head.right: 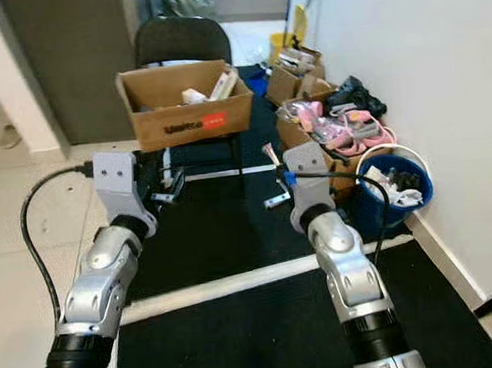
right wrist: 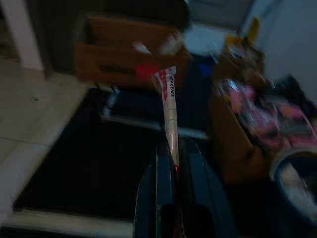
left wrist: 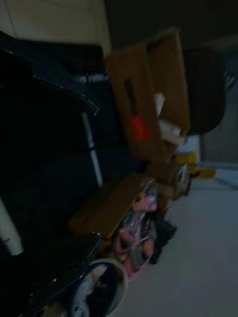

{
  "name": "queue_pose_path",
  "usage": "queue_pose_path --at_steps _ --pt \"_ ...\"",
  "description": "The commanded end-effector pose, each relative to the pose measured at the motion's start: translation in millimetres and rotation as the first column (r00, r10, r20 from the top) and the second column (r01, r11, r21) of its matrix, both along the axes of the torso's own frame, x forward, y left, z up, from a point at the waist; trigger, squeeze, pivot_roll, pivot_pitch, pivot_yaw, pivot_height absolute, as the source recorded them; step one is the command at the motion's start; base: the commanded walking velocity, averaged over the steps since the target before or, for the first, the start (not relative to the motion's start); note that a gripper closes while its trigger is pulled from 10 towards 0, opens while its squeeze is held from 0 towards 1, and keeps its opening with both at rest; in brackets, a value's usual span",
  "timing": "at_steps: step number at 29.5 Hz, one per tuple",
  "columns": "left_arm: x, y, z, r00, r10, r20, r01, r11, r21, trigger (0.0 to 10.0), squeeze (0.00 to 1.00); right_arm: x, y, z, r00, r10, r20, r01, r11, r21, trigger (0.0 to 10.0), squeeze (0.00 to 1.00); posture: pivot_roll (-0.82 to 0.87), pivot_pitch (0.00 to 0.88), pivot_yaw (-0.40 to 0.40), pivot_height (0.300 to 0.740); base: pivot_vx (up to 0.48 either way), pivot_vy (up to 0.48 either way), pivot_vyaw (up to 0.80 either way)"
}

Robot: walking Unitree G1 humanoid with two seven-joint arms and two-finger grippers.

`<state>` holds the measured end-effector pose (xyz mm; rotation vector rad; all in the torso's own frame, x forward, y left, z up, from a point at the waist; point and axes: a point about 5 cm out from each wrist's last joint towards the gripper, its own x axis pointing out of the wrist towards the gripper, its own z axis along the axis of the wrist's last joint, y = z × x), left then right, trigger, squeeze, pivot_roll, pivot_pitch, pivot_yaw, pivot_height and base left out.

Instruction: Picking trash to rubbish bin

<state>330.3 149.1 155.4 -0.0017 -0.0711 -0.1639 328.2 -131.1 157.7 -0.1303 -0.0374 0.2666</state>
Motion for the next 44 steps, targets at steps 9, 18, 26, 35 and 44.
queue_pose_path --at_steps 9,18,26,35,44 --pt "-10.9 20.8 -56.1 0.984 0.05 -0.173 -0.04 0.998 0.058 10.0 0.0 -12.8 -22.4 -61.3 0.979 -0.026 -0.202 0.018 0.999 -0.042 10.0 0.0 -0.08 0.051 -0.041 0.74 0.398 0.0 0.0" --pt "-23.4 33.8 -79.1 0.966 0.098 -0.238 -0.088 0.995 0.053 10.0 0.0 -17.3 -33.7 -82.3 0.964 -0.074 -0.254 0.075 0.997 -0.009 10.0 0.0 -0.07 0.048 -0.039 0.74 0.39 0.0 0.0" --pt "-33.5 41.2 -107.0 0.939 0.124 -0.322 -0.112 0.992 0.056 10.0 0.0 -19.4 -36.8 -96.3 0.948 -0.09 -0.304 0.109 0.993 0.043 10.0 0.0 -0.06 0.041 -0.036 0.74 0.385 0.0 0.0" --pt "-40.9 41.9 -120.4 0.924 0.125 -0.361 -0.112 0.992 0.059 10.0 0.0 -32.9 -39.2 -122.8 0.922 -0.079 -0.379 0.099 0.995 0.034 10.0 0.0 -0.05 0.04 -0.031 0.74 0.374 0.0 0.0" --pt "-41.1 43.1 -121.7 0.927 0.118 -0.357 -0.103 0.993 0.06 10.0 0.0 -32.9 -36.7 -124.5 0.923 -0.073 -0.378 0.098 0.994 0.047 10.0 0.0 -0.05 0.042 -0.029 0.74 0.372 0.0 0.0"
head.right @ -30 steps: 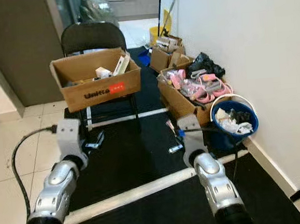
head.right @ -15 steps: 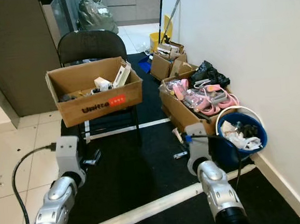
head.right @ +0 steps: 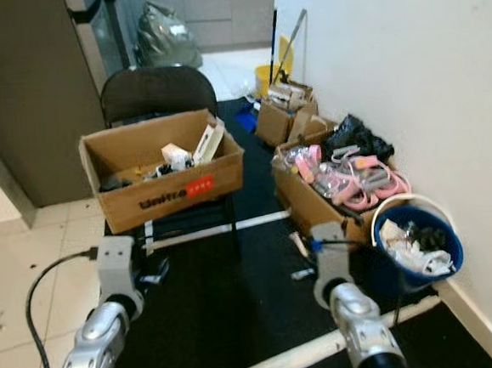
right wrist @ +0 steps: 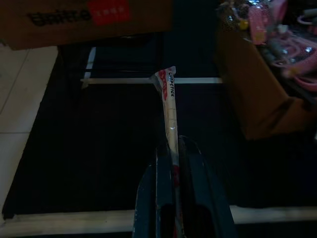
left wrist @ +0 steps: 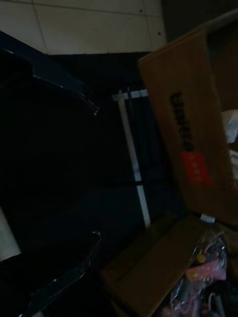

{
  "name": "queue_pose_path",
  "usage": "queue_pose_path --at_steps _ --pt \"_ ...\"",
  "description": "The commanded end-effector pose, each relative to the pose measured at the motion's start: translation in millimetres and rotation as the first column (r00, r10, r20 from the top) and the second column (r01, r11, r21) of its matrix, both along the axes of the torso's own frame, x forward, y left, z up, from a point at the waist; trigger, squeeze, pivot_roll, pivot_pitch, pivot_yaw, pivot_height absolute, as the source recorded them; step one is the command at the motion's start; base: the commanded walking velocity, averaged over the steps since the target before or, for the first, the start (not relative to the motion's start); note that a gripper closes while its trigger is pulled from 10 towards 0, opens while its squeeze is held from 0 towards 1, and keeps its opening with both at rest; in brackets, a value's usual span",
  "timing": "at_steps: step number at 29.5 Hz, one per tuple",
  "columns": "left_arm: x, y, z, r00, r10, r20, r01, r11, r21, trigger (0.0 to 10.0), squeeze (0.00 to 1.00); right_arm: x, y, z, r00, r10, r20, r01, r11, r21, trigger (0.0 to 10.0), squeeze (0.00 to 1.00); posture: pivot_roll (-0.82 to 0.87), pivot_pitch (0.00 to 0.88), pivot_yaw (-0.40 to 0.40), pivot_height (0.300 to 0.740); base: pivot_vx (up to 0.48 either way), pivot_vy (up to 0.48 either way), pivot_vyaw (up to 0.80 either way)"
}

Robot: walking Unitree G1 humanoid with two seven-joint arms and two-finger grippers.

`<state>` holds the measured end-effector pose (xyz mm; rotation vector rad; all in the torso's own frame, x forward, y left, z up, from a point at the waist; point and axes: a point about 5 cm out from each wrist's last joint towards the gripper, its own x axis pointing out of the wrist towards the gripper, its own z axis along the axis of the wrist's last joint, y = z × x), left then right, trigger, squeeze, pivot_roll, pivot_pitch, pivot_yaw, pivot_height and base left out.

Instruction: Picking trash to rubbish bin

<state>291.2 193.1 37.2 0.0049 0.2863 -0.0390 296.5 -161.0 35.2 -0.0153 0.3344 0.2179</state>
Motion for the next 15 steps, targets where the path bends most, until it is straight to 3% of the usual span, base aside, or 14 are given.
queue_pose_path --at_steps 1,15 --pt "-1.1 -1.1 -2.0 1.0 -0.016 -0.006 0.016 1.0 0.007 10.0 0.0 0.9 -4.6 0.6 1.0 -0.008 0.007 0.008 1.0 -0.001 10.0 0.0 -0.05 0.047 -0.032 0.74 0.371 0.0 0.0" --pt "2.1 -2.3 1.4 0.999 -0.03 0.01 0.03 0.999 0.015 10.0 0.0 6.6 -0.2 4.4 1.0 0.004 0.029 -0.004 1.0 0.016 10.0 0.0 -0.05 0.053 -0.032 0.74 0.363 0.0 0.0"
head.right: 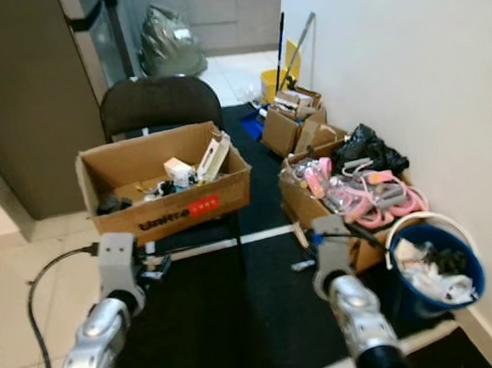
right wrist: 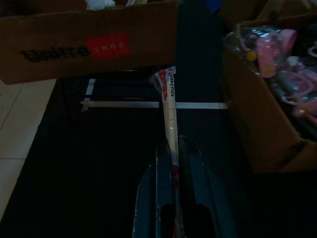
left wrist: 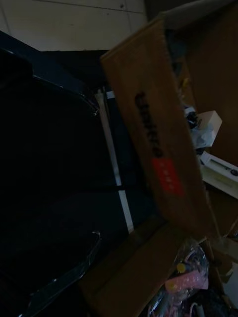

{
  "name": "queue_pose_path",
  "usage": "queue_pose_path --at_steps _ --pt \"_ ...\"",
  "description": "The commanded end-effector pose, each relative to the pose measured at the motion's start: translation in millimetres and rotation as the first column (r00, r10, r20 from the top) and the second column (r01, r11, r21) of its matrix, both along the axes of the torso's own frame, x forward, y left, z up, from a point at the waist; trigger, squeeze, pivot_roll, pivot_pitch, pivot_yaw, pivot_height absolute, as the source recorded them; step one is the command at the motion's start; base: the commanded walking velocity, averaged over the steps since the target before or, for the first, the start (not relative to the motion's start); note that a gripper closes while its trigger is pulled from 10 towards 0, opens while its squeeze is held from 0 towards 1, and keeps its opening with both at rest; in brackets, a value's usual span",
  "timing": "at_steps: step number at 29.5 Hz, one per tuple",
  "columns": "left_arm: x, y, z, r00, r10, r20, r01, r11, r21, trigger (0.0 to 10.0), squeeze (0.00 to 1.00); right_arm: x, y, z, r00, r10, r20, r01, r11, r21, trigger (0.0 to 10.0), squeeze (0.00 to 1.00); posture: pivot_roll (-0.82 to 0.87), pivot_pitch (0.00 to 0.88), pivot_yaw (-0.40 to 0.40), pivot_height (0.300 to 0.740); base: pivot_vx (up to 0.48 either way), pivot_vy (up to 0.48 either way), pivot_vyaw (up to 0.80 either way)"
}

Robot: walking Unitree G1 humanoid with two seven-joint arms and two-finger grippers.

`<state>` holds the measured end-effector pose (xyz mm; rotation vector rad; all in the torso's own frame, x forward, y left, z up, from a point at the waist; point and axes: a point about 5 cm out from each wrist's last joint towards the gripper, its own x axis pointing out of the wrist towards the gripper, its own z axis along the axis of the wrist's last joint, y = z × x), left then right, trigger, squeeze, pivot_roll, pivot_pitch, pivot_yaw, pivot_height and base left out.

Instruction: Picking trash to rubbish bin

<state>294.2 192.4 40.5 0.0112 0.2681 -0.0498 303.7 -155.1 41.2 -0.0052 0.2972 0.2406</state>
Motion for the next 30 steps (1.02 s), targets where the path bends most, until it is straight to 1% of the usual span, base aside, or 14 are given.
queue_pose_path --at_steps 1,14,17,19,24,25,26,27,30 --pt "0.7 -1.6 -0.5 1.0 -0.022 -0.004 0.022 1.0 0.014 10.0 0.0 -0.1 -5.8 -1.4 1.0 -0.018 -0.005 0.018 1.0 0.001 10.0 0.0 -0.05 0.055 -0.029 0.74 0.36 0.0 0.0" --pt "6.9 -1.7 7.4 0.999 -0.034 0.021 0.033 0.999 0.023 10.0 0.0 4.0 -1.2 2.3 1.0 -0.016 0.013 0.016 1.0 0.02 10.0 0.0 -0.04 0.057 -0.025 0.74 0.359 0.0 0.0" --pt "7.8 -2.2 8.8 0.999 -0.039 0.028 0.038 0.999 0.026 10.0 0.0 6.3 5.8 5.9 0.998 0.049 0.034 -0.048 0.999 -0.017 10.0 0.0 -0.04 0.06 -0.028 0.74 0.36 0.0 0.0" --pt "7.9 -2.1 8.9 0.999 -0.039 0.029 0.038 0.999 0.027 10.0 0.0 6.9 7.5 6.5 0.998 0.06 0.036 -0.059 0.998 -0.024 10.0 0.0 -0.04 0.059 -0.03 0.74 0.36 0.0 0.0" --pt "7.7 -2.2 9.6 0.999 -0.041 0.033 0.04 0.999 0.03 10.0 0.0 8.9 9.0 7.3 0.997 0.07 0.037 -0.069 0.997 -0.038 10.0 0.0 -0.04 0.059 -0.033 0.74 0.357 0.0 0.8" --pt "7.1 -1.4 9.1 0.999 -0.04 0.032 0.039 0.999 0.031 10.0 0.0 10.2 8.4 7.6 0.998 0.046 0.037 -0.045 0.999 -0.01 10.0 0.0 -0.03 0.056 -0.034 0.74 0.356 0.0 0.0" --pt "7.1 -1.4 9.1 0.999 -0.04 0.032 0.039 0.999 0.031 10.0 0.0 10.2 8.4 7.6 0.998 0.046 0.037 -0.045 0.999 -0.01 10.0 0.0 -0.03 0.056 -0.034 0.74 0.356 0.0 0.0" --pt "6.6 -0.9 8.7 0.999 -0.04 0.031 0.039 0.999 0.032 10.0 0.0 11.2 7.5 7.8 0.999 0.023 0.034 -0.023 0.999 0.021 10.0 0.0 -0.03 0.057 -0.033 0.74 0.36 0.0 0.0" --pt "6.4 -0.6 8.6 0.999 -0.04 0.031 0.039 0.999 0.032 10.0 0.0 11.6 7.3 8.1 0.999 0.024 0.036 -0.025 0.999 0.021 10.0 0.0 -0.03 0.056 -0.032 0.74 0.36 0.0 0.0"
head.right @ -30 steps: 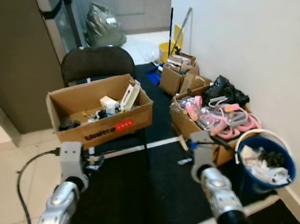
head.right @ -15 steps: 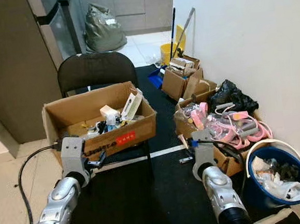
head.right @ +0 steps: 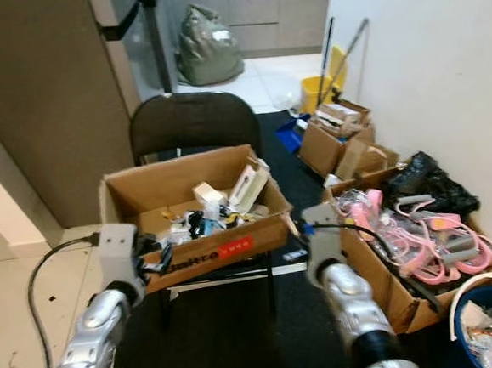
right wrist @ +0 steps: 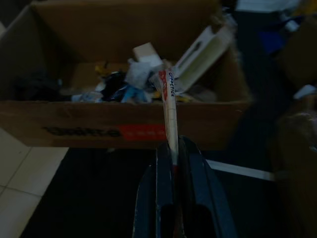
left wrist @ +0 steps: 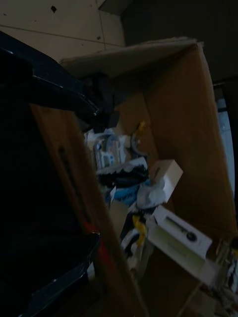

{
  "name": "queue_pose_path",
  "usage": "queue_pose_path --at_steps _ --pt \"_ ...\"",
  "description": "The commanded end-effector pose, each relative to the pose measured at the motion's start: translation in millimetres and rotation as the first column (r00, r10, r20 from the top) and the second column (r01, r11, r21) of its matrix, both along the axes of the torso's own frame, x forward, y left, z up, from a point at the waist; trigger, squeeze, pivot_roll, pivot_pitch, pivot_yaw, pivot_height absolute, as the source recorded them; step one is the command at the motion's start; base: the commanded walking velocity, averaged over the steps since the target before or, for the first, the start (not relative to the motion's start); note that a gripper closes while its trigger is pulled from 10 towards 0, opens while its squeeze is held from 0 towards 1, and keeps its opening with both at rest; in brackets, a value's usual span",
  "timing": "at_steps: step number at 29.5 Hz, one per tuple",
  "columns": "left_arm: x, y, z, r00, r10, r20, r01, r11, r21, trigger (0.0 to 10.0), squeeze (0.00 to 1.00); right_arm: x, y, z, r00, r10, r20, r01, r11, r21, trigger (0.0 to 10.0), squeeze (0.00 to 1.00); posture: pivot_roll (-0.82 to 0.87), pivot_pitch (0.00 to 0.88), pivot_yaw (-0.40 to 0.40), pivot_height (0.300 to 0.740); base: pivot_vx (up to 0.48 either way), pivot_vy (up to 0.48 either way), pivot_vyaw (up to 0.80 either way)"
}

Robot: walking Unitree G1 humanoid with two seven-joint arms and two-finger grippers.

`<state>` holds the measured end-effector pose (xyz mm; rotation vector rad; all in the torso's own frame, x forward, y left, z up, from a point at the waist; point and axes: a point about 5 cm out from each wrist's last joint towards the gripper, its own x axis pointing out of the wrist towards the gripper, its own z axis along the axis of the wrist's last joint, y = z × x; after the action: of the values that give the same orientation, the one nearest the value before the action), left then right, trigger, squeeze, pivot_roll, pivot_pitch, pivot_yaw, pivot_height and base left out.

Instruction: Picking trash to rubbish bin

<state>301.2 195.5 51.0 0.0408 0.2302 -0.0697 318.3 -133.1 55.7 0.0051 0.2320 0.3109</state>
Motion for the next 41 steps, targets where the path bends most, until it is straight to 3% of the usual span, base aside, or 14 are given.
queue_pose_path --at_steps 1,9,24,35,38,40,41 --pt "-0.7 -3.6 -2.0 1.0 -0.016 -0.008 0.016 1.0 0.007 10.0 0.0 -3.1 -14.5 -6.3 0.999 -0.038 -0.024 0.038 0.999 -0.013 10.0 0.0 -0.03 0.056 -0.032 0.74 0.36 0.0 0.0" --pt "-0.7 -3.1 -2.2 1.0 -0.021 -0.009 0.021 1.0 0.009 10.0 0.0 -1.6 -13.7 -2.2 0.999 -0.032 -0.004 0.032 0.999 -0.005 10.0 0.0 -0.04 0.055 -0.031 0.74 0.358 0.0 0.0" --pt "-4.7 -3.8 -3.4 1.0 -0.03 -0.009 0.03 0.999 0.01 10.0 0.0 11.2 11.3 21.1 0.996 0.048 0.074 -0.051 0.998 0.034 10.0 0.0 -0.04 0.062 -0.036 0.74 0.356 0.0 0.0" --pt "-3.8 -0.5 0.4 1.0 -0.019 0.005 0.018 1.0 0.022 10.0 0.0 12.2 17.7 26.5 0.992 0.087 0.094 -0.09 0.995 0.03 10.0 0.0 -0.03 0.065 -0.039 0.74 0.215 0.0 0.0" --pt "-1.9 -1.4 4.9 0.999 -0.046 0.028 0.045 0.998 0.037 10.0 0.0 12.9 18.3 27.7 0.991 0.091 0.097 -0.094 0.995 0.03 10.0 0.0 -0.03 0.064 -0.04 0.74 0.0 0.0 0.0" --pt "-1.6 -12.6 13.9 0.977 -0.201 0.069 0.196 0.978 0.072 10.0 0.0 14.2 19.9 30.5 0.989 0.103 0.108 -0.106 0.994 0.029 10.0 0.0 -0.03 0.062 -0.042 0.74 0.0 0.0 0.0" --pt "-1.6 -12.6 13.9 0.977 -0.201 0.069 0.196 0.978 0.072 10.0 0.0 14.2 19.9 30.5 0.989 0.103 0.108 -0.106 0.994 0.029 10.0 0.0 -0.03 0.062 -0.042 0.74 0.0 0.0 0.0"
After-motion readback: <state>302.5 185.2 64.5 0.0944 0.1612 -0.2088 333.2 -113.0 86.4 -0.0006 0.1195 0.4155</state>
